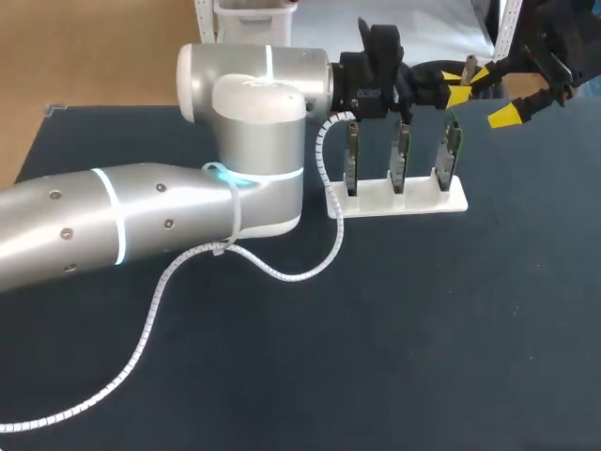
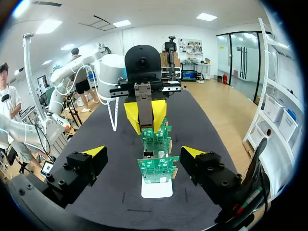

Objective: Pick up the optical module with the left hand, and insert it into the network port with the right hand.

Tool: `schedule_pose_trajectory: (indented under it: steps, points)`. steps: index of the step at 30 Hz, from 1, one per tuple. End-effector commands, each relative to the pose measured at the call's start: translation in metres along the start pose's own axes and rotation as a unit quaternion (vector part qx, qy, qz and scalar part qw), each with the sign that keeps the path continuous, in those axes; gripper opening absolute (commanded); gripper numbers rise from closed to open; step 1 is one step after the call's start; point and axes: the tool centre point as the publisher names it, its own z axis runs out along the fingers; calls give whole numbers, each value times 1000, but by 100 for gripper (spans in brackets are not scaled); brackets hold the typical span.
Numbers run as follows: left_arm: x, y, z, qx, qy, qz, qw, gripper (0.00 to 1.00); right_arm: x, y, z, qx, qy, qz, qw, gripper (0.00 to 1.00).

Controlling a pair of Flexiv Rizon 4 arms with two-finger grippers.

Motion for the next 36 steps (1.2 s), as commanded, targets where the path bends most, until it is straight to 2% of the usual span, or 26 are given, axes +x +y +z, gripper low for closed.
schedule_pose_trajectory:
  steps: [1,19,36]
  points:
    - [3,3,3,-7,-1,-3,1000,0,0,3,1,3,1,-1,1000,100]
    - [6,1,-7,-18,3,-8,1000,0,0,3,1,3,1,-1,1000,100]
    - [8,-11,-2,2,4,-22,1000,0,0,3,1,3,1,-1,1000,100]
